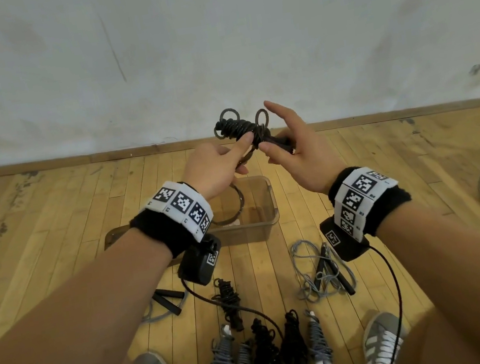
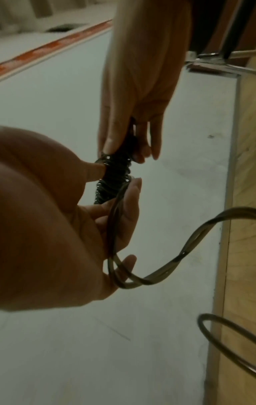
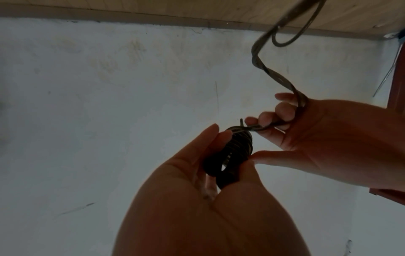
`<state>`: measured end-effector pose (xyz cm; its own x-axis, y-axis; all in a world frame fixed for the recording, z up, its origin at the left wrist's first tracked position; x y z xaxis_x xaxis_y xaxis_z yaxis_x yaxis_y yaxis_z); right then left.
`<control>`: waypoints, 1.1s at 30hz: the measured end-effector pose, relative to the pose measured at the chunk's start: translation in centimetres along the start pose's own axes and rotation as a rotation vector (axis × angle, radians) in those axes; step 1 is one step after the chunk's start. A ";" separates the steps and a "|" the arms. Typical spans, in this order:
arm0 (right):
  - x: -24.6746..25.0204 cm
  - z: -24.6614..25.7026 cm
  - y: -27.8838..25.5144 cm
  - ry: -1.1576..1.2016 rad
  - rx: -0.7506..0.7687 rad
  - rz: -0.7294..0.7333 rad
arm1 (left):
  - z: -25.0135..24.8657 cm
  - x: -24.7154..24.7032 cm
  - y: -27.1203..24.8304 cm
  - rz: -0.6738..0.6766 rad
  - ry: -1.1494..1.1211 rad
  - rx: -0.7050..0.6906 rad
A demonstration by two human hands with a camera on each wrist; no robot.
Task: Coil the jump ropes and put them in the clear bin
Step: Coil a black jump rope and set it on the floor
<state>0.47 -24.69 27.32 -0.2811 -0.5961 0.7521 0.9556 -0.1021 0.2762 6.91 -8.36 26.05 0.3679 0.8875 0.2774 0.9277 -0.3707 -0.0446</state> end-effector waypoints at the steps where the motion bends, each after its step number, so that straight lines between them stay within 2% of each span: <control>1: 0.1 -0.1 0.0 -0.044 0.001 -0.011 | -0.1 0.1 0.0 -0.007 -0.038 -0.006; 5: 0.0 -0.1 -0.1 -0.162 -0.007 -0.034 | 0.0 0.7 0.2 -0.060 -0.198 -0.022; 9: 0.5 0.1 0.3 -0.130 -0.035 -0.077 | -0.4 0.8 0.2 -0.119 -0.312 -0.055; 13: 1.3 0.4 0.0 -0.076 -0.032 -0.144 | -1.3 0.1 -0.1 -0.070 -0.468 -0.059; 16: 1.0 0.9 -0.1 -0.048 -0.004 -0.136 | -1.7 -0.4 -0.3 -0.031 -0.508 -0.051; 24: -0.6 2.5 -0.5 -0.003 0.089 -0.093 | -1.3 -0.4 -0.5 -0.059 -0.580 -0.022; 27: -0.6 3.0 -0.8 0.203 0.011 -0.026 | -1.1 -0.1 -0.5 -0.084 -0.568 -0.029; 30: -0.6 2.9 -0.9 0.488 -0.174 0.031 | -1.4 -0.1 -0.6 -0.088 -0.538 -0.049; 33: -1.2 2.1 -0.9 0.522 -0.296 0.100 | -1.5 -0.4 -0.9 -0.086 -0.461 -0.081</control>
<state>-0.25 -22.20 27.47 -0.1802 -0.9184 0.3523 0.9801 -0.1981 -0.0150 5.89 -8.78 27.45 0.2963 0.9382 -0.1789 0.9550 -0.2940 0.0395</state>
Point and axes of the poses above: each hand's wrist, its own y-axis towards the middle knuckle, its own x-axis out of the back of the hand, z = x × y, the point moved 7 cm from there along y, towards the middle knuckle, and after that the axes turned 15 degrees about -y, right-handed, at the moved point
